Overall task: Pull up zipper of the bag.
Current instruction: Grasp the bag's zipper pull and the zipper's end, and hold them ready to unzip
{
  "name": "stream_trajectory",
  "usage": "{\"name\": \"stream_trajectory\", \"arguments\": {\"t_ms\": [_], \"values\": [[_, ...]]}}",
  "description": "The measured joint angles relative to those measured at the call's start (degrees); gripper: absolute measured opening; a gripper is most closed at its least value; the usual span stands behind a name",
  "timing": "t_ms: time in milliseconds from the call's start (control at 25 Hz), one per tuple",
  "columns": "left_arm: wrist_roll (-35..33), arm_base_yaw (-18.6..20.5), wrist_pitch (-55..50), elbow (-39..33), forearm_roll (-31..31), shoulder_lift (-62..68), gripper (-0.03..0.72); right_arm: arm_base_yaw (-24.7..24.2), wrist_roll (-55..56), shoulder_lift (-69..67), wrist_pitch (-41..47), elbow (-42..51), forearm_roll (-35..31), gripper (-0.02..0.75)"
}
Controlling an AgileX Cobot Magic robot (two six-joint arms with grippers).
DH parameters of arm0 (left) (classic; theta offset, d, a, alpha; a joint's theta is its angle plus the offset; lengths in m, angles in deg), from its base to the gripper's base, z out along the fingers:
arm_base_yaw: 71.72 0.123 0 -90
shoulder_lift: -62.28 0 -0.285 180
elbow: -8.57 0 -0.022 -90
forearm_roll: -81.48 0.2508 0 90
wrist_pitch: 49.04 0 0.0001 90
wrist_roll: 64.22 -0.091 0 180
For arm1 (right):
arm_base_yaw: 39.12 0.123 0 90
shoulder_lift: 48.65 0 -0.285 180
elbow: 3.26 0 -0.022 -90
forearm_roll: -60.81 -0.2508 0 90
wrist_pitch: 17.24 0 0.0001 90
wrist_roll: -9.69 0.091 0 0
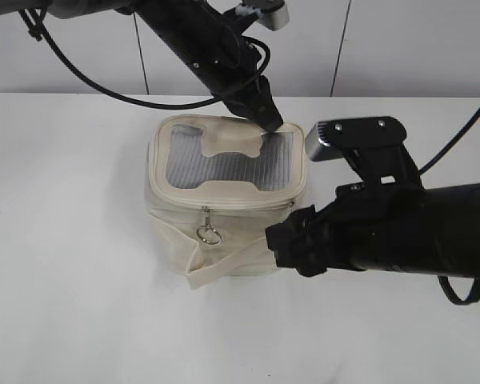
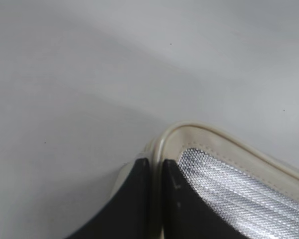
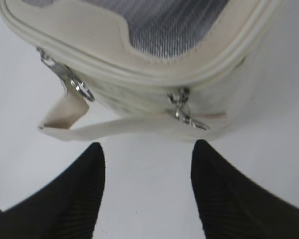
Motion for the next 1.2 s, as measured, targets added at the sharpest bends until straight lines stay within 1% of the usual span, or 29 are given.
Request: {"name": "stream_trajectory", "arguments": {"t_ms": [160, 200, 240, 320, 400, 440, 520, 720, 880, 1040, 1200], "values": [[0.0, 0.0, 0.0, 0.0, 0.0, 0.0, 0.033, 0.0, 0.0, -2.6, -0.7, -2.1, 0.0, 0.442], [0.0, 0.0, 0.0, 0.0, 0.0, 0.0, 0.033, 0.0, -0.1, -3.7, -1.0, -2.2, 0.0, 0.438], [0.0, 0.0, 0.0, 0.0, 0.0, 0.0, 0.033, 0.0, -0.1, -4.6, -1.2, -2.3, 0.0, 0.417], [0.0, 0.0, 0.0, 0.0, 0.0, 0.0, 0.033, 0.0, -0.1, -6.3, -2.4, -2.3, 0.0, 0.317], [0.0, 0.0, -0.1, 0.1, 0.0, 0.0, 0.033, 0.0, -0.1, -6.7, -3.2, -2.7, 0.6, 0.119], [0.0, 0.0, -0.1, 0.1, 0.0, 0.0, 0.033, 0.0, -0.1, -6.7, -3.2, -2.9, 1.2, 0.058], [0.0, 0.0, -0.1, 0.1, 0.0, 0.0, 0.033, 0.0, -0.1, -6.7, -2.6, -3.1, 2.0, 0.008], [0.0, 0.0, -0.1, 0.1, 0.1, 0.0, 0.033, 0.0, -0.1, -5.5, 2.9, -3.1, 2.5, 0.008], [0.0, 0.0, 0.0, 0.1, 0.1, 0.0, 0.033, 1.1, -0.1, -5.1, 7.3, -3.1, 4.6, 0.008], [0.0, 0.0, 0.0, 0.1, 0.1, 0.0, 0.033, 3.5, -0.1, -5.5, 7.8, -5.1, 5.0, 0.008], [0.0, 0.0, 0.0, 0.1, 0.0, 0.0, 0.033, 4.0, -0.1, -7.0, 8.1, -9.5, 5.0, 0.008]]}}
